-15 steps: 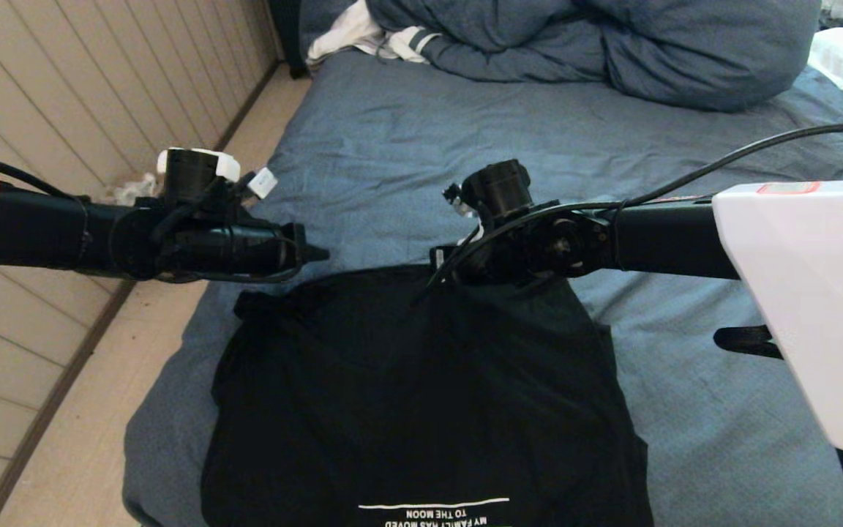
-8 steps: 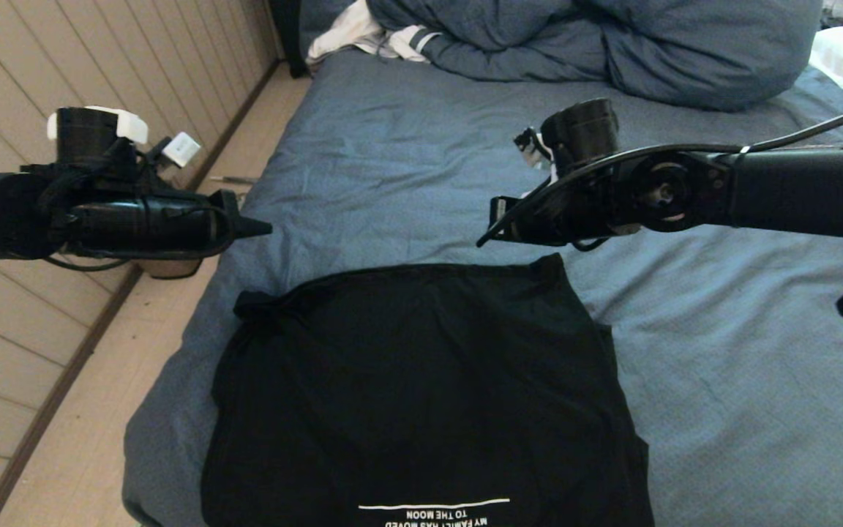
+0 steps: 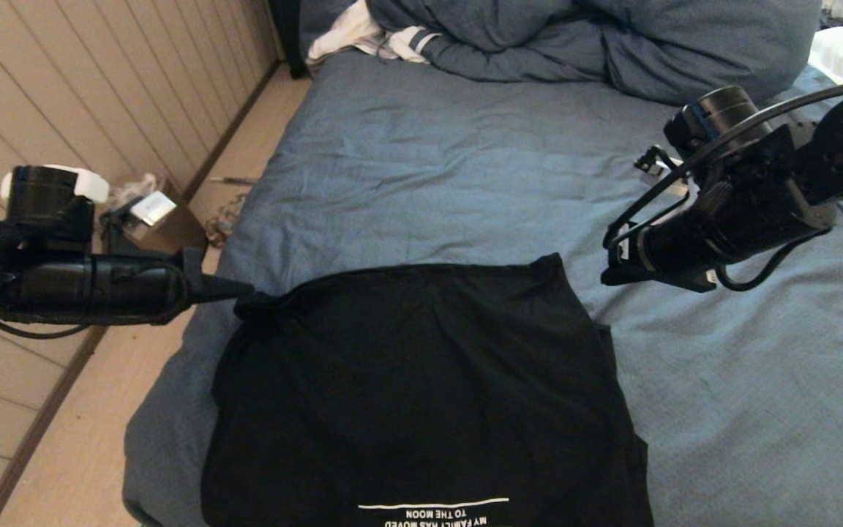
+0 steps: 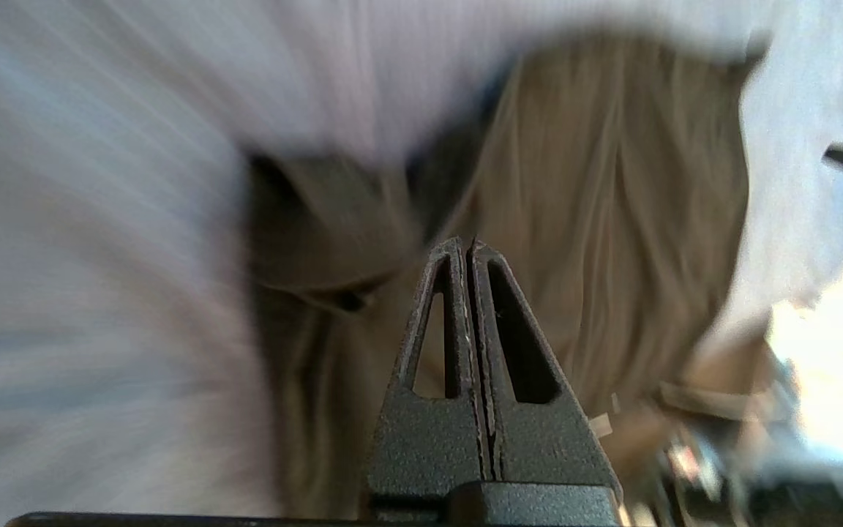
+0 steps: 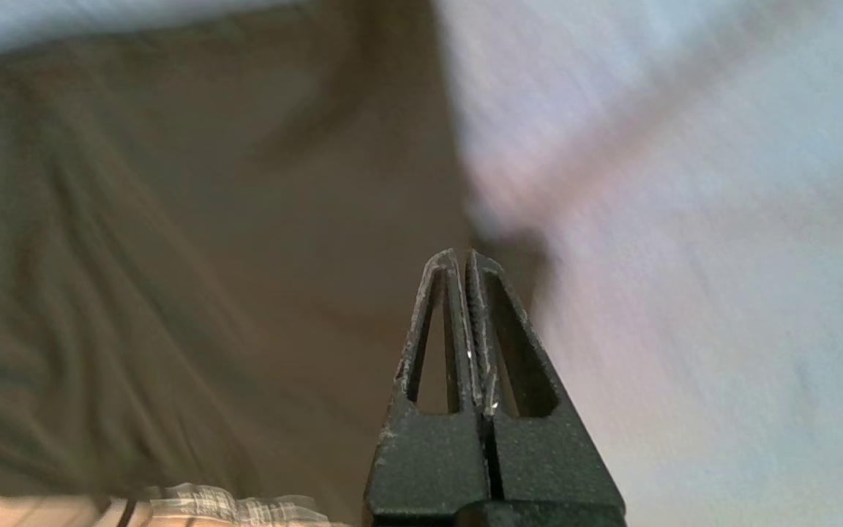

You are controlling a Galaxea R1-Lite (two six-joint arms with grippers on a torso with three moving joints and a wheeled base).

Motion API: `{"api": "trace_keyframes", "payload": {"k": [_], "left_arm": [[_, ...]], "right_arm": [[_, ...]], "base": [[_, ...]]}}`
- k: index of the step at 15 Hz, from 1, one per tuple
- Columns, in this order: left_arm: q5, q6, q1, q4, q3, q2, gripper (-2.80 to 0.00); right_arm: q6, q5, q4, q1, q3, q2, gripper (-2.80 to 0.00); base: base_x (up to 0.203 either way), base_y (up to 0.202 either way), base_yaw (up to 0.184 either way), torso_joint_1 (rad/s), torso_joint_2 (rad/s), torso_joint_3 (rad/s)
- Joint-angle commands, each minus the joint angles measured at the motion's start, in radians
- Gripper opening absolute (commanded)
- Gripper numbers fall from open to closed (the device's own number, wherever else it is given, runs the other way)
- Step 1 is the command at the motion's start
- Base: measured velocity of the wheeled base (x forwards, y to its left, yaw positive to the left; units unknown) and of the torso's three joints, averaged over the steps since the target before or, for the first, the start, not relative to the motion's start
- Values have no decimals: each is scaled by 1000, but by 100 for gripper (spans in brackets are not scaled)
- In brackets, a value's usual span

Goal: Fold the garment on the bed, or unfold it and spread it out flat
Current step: Fold the black T-shirt

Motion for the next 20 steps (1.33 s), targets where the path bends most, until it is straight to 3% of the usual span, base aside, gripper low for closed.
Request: {"api": "trace_keyframes", "payload": {"k": [1, 4, 7, 9, 14, 15, 18, 20], "left_arm": [[-33, 3, -49, 0, 31, 76, -280], [-33, 11, -52, -28, 59, 85, -280], [-31, 14, -37, -186, 97, 117, -280], [-29, -1, 16, -281, 113, 118, -280], [-31, -26, 130, -337, 84, 107, -280], [-31, -40, 147, -344, 64, 126, -280], [-29, -182, 154, -346, 15, 146, -280], [-31, -182, 153, -345, 25, 136, -280]], "right_arm": [[10, -1, 38, -27, 38, -63, -280], [18, -1, 45, -28, 55, -119, -280], [23, -1, 43, -21, 75, -153, -280], [22, -1, 43, -17, 74, -165, -280], [20, -1, 40, 9, 97, -179, -280], [20, -1, 40, 16, 97, -179, -280], [21, -4, 40, 26, 97, -184, -280], [20, -4, 36, 32, 108, -196, -280]], "base": [[0, 0, 0, 0, 0, 0], [0, 0, 0, 0, 0, 0], [0, 0, 0, 0, 0, 0], [0, 0, 0, 0, 0, 0], [0, 0, 0, 0, 0, 0], [0, 0, 0, 0, 0, 0], [0, 0, 0, 0, 0, 0], [0, 0, 0, 0, 0, 0]]}}
